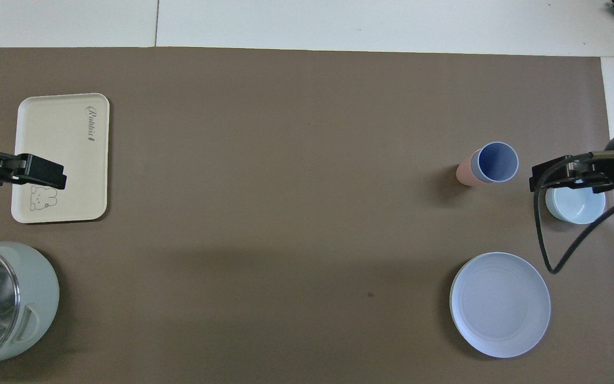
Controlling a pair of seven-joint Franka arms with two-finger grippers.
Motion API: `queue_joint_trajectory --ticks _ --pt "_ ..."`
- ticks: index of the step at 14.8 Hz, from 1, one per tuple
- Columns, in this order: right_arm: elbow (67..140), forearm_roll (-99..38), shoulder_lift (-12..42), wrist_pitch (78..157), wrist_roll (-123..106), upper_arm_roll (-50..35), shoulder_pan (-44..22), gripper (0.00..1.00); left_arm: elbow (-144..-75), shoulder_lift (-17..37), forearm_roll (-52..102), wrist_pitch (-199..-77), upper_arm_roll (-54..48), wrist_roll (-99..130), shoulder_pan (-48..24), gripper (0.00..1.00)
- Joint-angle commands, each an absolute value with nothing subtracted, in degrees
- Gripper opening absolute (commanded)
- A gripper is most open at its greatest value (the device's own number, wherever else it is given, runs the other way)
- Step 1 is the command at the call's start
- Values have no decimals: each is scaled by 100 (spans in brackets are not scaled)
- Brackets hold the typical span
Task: Place cup on tray
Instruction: 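Raise the right gripper and move it above the blue-and-pink cup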
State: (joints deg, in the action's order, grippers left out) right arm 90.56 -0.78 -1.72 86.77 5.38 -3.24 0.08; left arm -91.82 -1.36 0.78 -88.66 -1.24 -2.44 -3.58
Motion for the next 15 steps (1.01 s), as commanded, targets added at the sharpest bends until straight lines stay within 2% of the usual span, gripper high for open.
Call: queue_joint_trajectory --ticks 1,8,10,15 --pt "9290 -105 -343 8851 615 -352 44 100 -9413 -325 149 -9009 -149 -299 -299 100" --pt "9246 -105 -369 8806 545 -281 202 100 -9413 -325 150 -9018 -149 -316 -299 100" --pt "9237 -114 -334 8990 816 -272 220 96 -9422 -325 158 -9018 -149 -316 -299 100" --pt "9001 -413 201 9491 2827 -264 500 94 -9475 -334 158 -9053 -149 -308 -308 100"
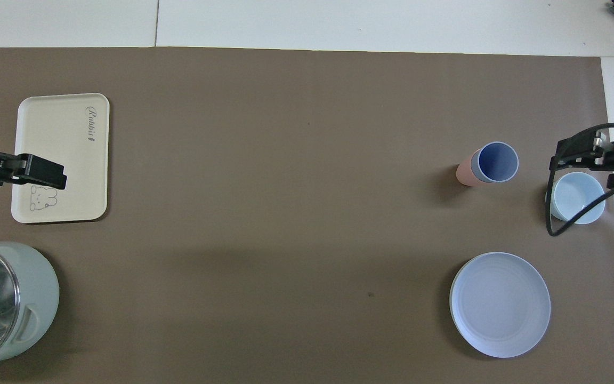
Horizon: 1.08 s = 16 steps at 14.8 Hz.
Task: Place cup on tray
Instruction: 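Raise the right gripper and move it above the blue-and-pink cup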
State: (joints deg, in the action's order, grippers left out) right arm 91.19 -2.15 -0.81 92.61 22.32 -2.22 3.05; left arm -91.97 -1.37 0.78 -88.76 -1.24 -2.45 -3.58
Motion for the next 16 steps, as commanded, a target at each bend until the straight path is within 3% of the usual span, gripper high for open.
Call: queue_joint_trajectory --ticks 1,8,16 --pt "8887 -413 341 9562 3082 -264 553 94 -9483 -343 158 -9053 -149 -308 -308 100" --pt "7271 -694 2441 9720 4244 -246 914 94 -9483 -360 150 -9053 -149 -308 -308 100" --pt "7382 -1432 3312 9642 4605 -255 1239 94 -9536 -369 158 -9070 -149 -308 -316 100"
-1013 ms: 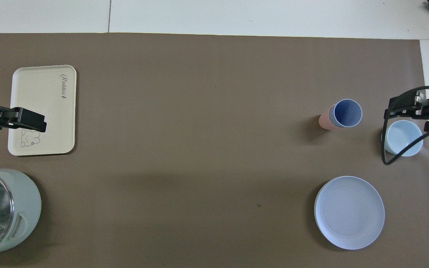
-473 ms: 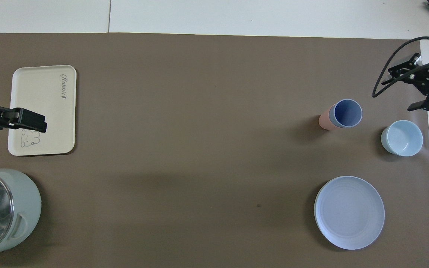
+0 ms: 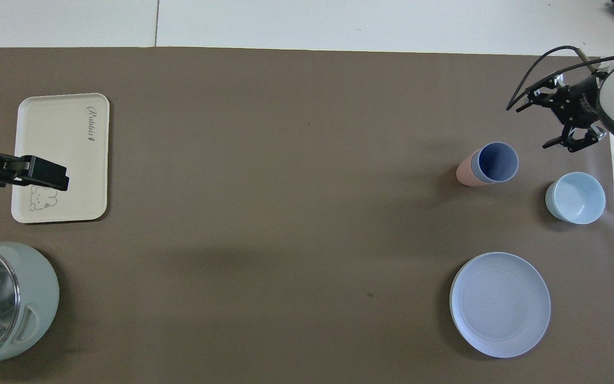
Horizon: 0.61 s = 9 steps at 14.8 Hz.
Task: Place cup on tray
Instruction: 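Grasp the blue-and-pink cup with the right gripper and lift it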
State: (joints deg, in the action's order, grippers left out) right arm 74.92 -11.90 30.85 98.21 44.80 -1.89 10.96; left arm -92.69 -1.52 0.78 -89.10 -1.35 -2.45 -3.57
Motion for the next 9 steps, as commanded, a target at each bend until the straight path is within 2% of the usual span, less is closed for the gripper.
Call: queue_joint_trajectory --ticks 1,9 --pt "7461 -1624 3383 9624 4614 -255 1326 94 -9527 -369 158 -9105 -149 -308 -316 100" --pt "8296 -2415 3560 9817 5280 -246 1459 95 -9571 -378 149 -9114 -149 -308 -334 100"
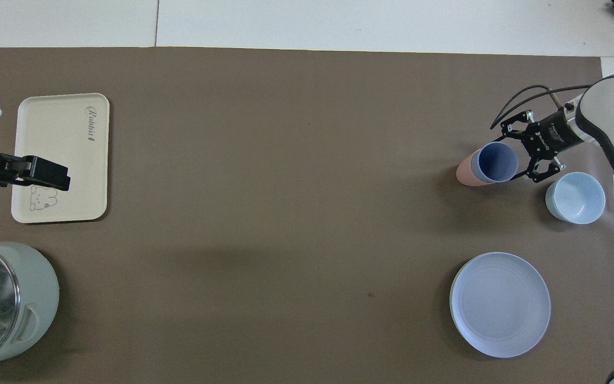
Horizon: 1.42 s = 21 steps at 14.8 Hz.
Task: Place cup on tray
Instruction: 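Grasp the blue-and-pink cup with the right gripper and lift it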
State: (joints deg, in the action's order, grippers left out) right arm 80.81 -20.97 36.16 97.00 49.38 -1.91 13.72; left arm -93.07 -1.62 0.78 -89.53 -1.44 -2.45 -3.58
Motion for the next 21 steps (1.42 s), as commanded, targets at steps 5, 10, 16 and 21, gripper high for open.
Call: queue_joint_trajectory --ticks 5,10,16,21 --pt "8859 -2804 3393 9905 5020 -255 1564 97 -9571 -378 158 -9114 -149 -308 -334 100" --pt "9061 -3199 3305 9879 4913 -264 1591 97 -9571 -378 149 -9114 -149 -308 -334 100" --pt "9228 -3674 3270 10098 4957 -255 1573 91 -9580 -378 149 -9114 -149 -308 -334 100" --pt "9378 -3999 3217 10161 4957 -290 1494 61 -9571 -387 149 -9114 -149 -308 -343 100"
